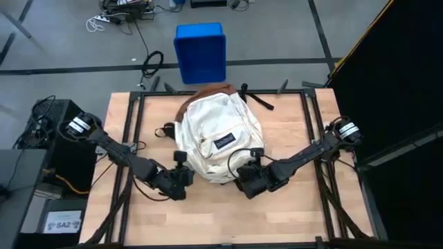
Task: Unpack backpack
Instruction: Close the white backpack
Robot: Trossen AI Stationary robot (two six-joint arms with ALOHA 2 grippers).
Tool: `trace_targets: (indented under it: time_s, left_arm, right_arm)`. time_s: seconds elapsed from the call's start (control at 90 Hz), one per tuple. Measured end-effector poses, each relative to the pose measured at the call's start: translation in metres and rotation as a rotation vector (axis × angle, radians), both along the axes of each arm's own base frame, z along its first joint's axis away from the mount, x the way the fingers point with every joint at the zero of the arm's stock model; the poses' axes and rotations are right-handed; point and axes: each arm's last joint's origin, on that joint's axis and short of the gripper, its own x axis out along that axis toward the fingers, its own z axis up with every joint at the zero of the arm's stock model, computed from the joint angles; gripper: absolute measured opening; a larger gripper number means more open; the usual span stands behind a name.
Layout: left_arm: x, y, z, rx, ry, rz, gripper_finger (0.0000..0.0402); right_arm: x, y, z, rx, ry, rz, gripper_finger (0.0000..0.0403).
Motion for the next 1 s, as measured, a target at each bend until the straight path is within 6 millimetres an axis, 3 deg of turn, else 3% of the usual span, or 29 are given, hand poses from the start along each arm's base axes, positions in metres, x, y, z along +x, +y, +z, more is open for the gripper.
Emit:
trace_targets:
  time_s: [0.156, 0.333, 0.533, 0.844, 1.0]
  left_arm:
    - [0.006, -0.004, 0.005, -0.03, -0.077, -0.014, 0.0]
    - [0.02, -0.018, 0.017, -0.19, -0.178, -0.234, 0.0]
    - [0.022, -0.018, 0.018, -0.166, -0.195, -0.228, 0.0008]
    - [0.025, -0.017, 0.014, -0.1, -0.227, -0.156, 0.0119]
    - [0.03, -0.019, 0.003, -0.074, -0.208, -0.136, 0.0162]
  right_arm:
    - [0.001, 0.003, 0.0, 0.034, -0.013, 0.005, 0.0]
    - [0.008, 0.0, 0.002, 0.065, -0.061, -0.011, 0.0]
    - [0.015, -0.005, 0.003, 0.109, -0.095, -0.026, 0.0]
    - [0.019, -0.011, 0.004, 0.149, -0.1, -0.036, 0.0]
    - [0.02, -0.012, 0.004, 0.155, -0.102, -0.035, 0.0]
